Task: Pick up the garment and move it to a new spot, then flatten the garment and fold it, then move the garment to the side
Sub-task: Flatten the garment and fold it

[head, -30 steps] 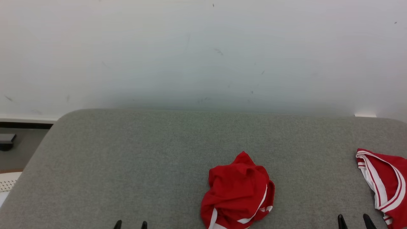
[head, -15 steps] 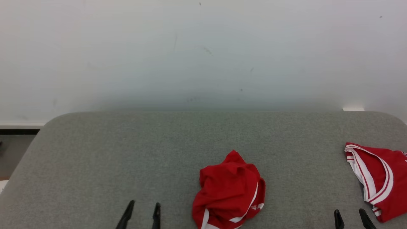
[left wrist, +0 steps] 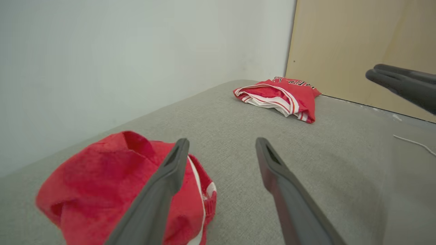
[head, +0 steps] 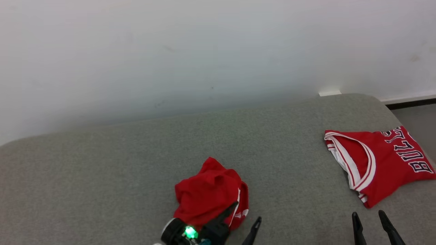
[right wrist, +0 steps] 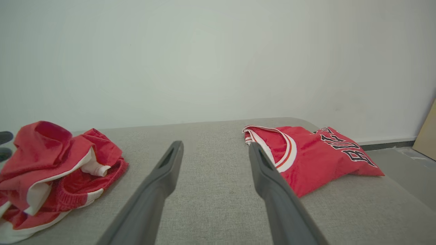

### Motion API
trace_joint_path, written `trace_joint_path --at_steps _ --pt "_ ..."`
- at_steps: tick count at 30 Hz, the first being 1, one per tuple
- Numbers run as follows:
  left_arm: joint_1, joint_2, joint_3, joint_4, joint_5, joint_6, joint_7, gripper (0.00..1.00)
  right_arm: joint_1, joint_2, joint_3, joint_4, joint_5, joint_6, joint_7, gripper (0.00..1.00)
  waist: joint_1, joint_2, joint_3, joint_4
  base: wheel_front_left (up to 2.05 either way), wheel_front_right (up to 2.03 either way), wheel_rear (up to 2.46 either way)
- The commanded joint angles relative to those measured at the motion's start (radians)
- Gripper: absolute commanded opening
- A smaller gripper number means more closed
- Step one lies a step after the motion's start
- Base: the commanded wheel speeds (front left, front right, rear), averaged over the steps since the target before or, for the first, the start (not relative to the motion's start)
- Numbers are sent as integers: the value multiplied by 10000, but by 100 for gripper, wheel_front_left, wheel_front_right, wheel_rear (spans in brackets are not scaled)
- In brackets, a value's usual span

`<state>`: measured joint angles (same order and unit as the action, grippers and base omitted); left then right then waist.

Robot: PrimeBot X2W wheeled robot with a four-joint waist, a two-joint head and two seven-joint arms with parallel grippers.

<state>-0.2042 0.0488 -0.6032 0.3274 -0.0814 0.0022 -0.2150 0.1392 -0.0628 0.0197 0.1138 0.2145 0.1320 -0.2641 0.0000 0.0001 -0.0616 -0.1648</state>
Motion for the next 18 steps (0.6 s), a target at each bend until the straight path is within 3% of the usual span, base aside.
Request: trace_joint_path --at_steps 1,9,13,18 --pt "-482 44 -608 482 -308 137 244 100 -188 -68 -17 18 62 -28 5 100 0 -1 343 -611 0 0 0" --pt "-1791 44 -2018 2201 -1299 1061 1023 100 -366 -51 273 141 217 -27 5 100 0 -1 649 -1435 0 0 0" --pt "-2293 44 -2208 3243 -1678 1536 1395 100 -403 -48 296 170 257 -28 5 100 0 -1 707 -1564 0 0 0" --pt "-2789 43 -2313 4387 -2032 1826 1660 100 -473 -70 262 120 323 -28 5 100 0 -1 863 -1597 0 0 0"
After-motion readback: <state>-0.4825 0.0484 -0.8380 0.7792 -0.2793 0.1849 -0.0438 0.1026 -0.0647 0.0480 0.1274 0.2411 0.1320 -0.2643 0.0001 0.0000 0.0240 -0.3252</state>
